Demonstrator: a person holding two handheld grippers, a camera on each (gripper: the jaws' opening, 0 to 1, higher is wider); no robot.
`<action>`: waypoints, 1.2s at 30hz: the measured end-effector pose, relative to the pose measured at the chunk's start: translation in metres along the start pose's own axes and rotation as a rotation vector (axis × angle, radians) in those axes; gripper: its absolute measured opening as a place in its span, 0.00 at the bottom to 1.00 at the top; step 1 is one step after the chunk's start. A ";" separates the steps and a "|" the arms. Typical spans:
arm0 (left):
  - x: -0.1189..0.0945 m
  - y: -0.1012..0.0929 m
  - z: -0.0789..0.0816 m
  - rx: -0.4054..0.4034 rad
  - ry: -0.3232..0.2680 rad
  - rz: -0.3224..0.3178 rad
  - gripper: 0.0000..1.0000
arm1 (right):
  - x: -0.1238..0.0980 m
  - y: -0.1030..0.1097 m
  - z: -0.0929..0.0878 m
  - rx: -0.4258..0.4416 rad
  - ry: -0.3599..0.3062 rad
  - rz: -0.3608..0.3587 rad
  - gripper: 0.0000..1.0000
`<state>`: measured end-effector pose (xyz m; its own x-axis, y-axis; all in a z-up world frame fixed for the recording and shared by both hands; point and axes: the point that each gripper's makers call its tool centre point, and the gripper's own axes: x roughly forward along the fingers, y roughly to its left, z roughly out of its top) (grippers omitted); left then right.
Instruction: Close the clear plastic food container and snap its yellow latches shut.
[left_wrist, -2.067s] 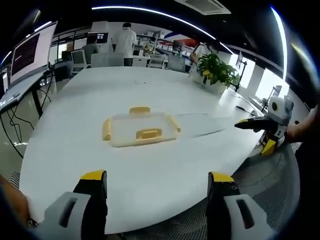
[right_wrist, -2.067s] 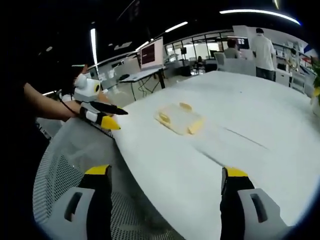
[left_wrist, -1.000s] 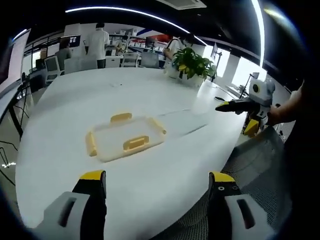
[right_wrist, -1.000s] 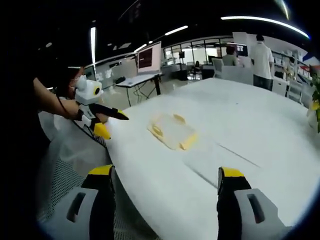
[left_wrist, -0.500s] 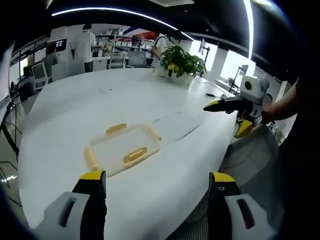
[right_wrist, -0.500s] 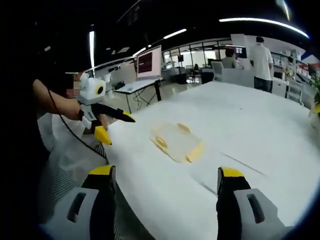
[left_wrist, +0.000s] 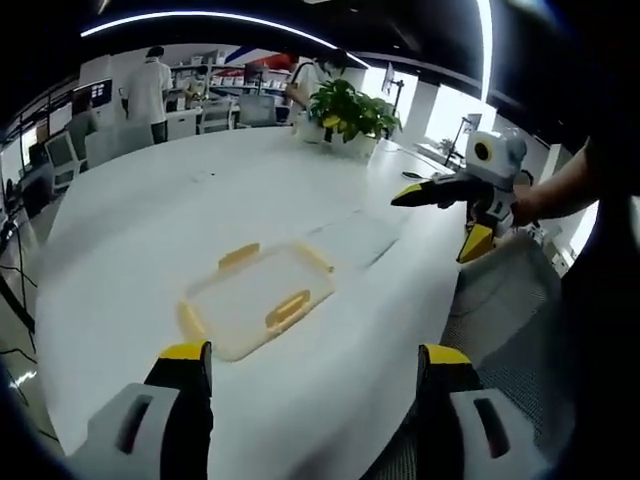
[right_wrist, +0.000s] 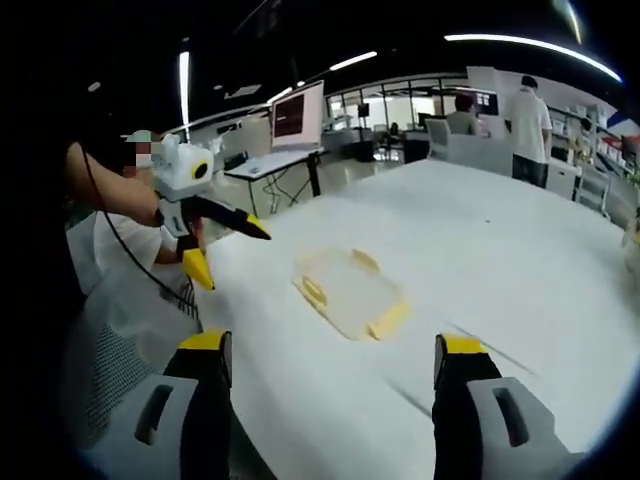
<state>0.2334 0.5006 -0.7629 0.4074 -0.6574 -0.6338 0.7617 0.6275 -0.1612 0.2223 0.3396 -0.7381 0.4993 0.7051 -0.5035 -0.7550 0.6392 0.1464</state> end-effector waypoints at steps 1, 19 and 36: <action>0.001 0.002 -0.001 0.006 0.007 -0.005 0.81 | 0.001 0.000 0.000 -0.006 0.004 -0.002 0.81; 0.008 0.026 -0.004 0.061 0.068 -0.051 0.79 | 0.030 -0.009 0.007 -0.026 0.030 -0.012 0.81; 0.017 0.049 -0.005 0.161 0.137 -0.093 0.76 | 0.055 -0.028 0.008 -0.114 0.117 -0.008 0.76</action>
<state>0.2756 0.5221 -0.7857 0.2683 -0.6396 -0.7204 0.8679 0.4851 -0.1074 0.2743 0.3623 -0.7631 0.4579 0.6552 -0.6008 -0.7979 0.6009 0.0473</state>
